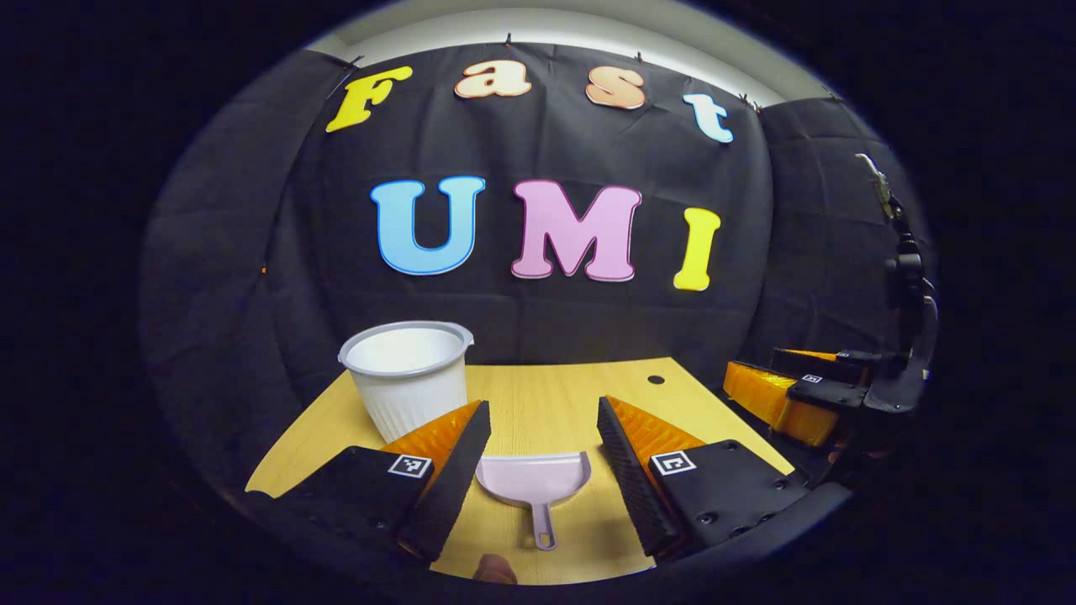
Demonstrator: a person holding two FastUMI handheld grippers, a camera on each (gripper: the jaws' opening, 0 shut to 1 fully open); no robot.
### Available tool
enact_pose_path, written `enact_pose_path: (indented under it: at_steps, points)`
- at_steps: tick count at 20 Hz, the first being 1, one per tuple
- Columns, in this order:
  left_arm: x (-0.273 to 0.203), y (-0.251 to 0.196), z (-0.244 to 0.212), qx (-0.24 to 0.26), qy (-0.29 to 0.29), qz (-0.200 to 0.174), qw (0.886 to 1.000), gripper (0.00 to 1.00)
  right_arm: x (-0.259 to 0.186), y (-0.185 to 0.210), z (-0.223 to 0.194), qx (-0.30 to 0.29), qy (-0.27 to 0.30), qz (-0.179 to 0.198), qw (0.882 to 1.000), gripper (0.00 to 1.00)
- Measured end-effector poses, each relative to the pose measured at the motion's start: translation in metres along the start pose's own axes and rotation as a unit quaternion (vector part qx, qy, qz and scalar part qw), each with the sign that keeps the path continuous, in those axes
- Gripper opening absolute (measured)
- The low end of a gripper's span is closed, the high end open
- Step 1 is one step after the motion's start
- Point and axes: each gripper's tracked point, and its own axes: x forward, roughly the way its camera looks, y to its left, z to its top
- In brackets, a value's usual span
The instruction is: Pick up the small broom and dustpan from the desktop, sweep the trash into the dustpan with the broom, and then empty the trash into the garbage bin.
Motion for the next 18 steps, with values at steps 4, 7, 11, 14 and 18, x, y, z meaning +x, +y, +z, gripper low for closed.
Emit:
enact_pose_path:
  at_steps: [4,7,11,14,18]
  points:
    - [-0.010,0.007,0.011,-0.021,-0.031,-0.007,0.999,0.77,-0.005,-0.001,0.005,-0.016,-0.064,-0.011,0.998,0.95]
    - [-0.037,0.005,0.019,-0.004,-0.045,0.001,0.999,0.77,-0.035,0.019,0.026,-0.017,-0.073,0.004,0.997,0.95]
    - [-0.054,0.003,0.023,0.013,-0.084,0.007,0.996,0.76,-0.052,0.028,0.017,-0.012,-0.072,0.008,0.997,0.95]
    - [-0.062,-0.003,0.021,0.012,-0.090,0.006,0.996,0.76,-0.058,0.029,0.017,-0.018,-0.075,0.013,0.997,0.95]
    - [-0.068,-0.006,0.022,0.020,-0.089,0.016,0.996,0.76,-0.060,0.027,0.016,-0.017,-0.077,0.020,0.997,0.95]
